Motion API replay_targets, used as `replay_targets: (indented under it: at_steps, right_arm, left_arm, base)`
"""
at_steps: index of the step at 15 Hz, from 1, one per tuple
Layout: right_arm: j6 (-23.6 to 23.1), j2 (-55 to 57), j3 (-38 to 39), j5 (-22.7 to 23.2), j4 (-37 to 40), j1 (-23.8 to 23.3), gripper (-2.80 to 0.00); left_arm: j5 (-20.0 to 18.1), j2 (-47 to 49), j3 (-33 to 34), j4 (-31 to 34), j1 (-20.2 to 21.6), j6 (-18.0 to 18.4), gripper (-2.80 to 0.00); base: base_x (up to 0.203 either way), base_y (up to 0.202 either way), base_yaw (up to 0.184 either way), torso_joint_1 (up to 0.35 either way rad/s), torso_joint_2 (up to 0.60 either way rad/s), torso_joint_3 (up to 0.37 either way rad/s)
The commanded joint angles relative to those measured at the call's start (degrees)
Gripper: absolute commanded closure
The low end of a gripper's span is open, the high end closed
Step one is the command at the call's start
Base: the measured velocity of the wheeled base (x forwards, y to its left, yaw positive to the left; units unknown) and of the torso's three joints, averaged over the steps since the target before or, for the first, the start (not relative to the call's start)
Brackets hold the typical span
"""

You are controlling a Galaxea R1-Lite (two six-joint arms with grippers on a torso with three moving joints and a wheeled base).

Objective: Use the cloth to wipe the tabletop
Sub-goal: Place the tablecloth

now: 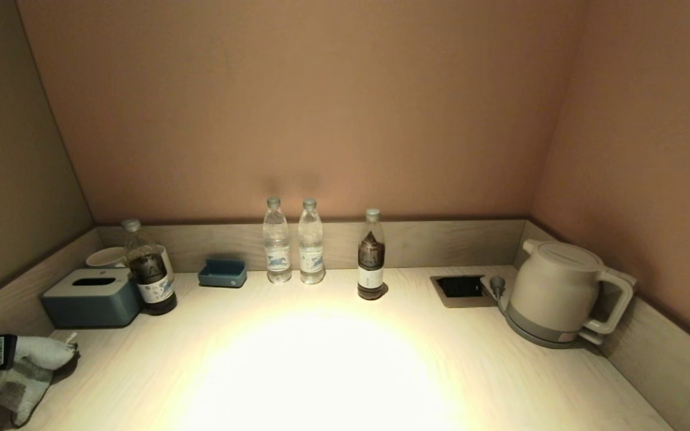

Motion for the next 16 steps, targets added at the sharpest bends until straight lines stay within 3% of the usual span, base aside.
replay_targets:
  at_steps: [1, 7, 8, 9, 16]
  right_arm:
    - [-0.1, 0.1, 0.0, 0.0, 0.0, 0.0, 0.00]
    - [-0.1, 0.1, 0.0, 0.0, 0.0, 0.0, 0.00]
    - [-0.1, 0.1, 0.0, 0.0, 0.1, 0.0, 0.00]
    - [-0.1, 0.1, 0.0, 0.0, 0.1, 0.0, 0.00]
    - [-0.1, 0.1, 0.0, 0.0, 0.1, 0.0, 0.00]
  left_arm:
    - [0.0, 0.9, 0.1, -0.1, 0.1, 0.1, 0.00]
    - [0.0, 1.6, -0.2, 0.0, 0.8, 1.6, 0.00]
    - [0.0, 1.8, -0.3, 0.0, 0.9, 1.8, -1.55]
    - [0.0, 2.1, -0.5, 0.0, 0.9, 1.8, -2.80]
    - [-0.9, 0.0, 0.4, 0.2, 0.9, 1.7, -2.80]
  base:
    - [0.000, 0.000, 0.000, 0.000, 0.00, 0.000]
    - [0.000, 0.000, 0.000, 0.000, 0.00, 0.000]
    - [0.000, 0.000, 0.000, 0.000, 0.00, 0.000]
    - [0.000, 0.000, 0.000, 0.000, 0.00, 0.000]
    - [0.000, 0.000, 0.000, 0.000, 0.00, 0.000]
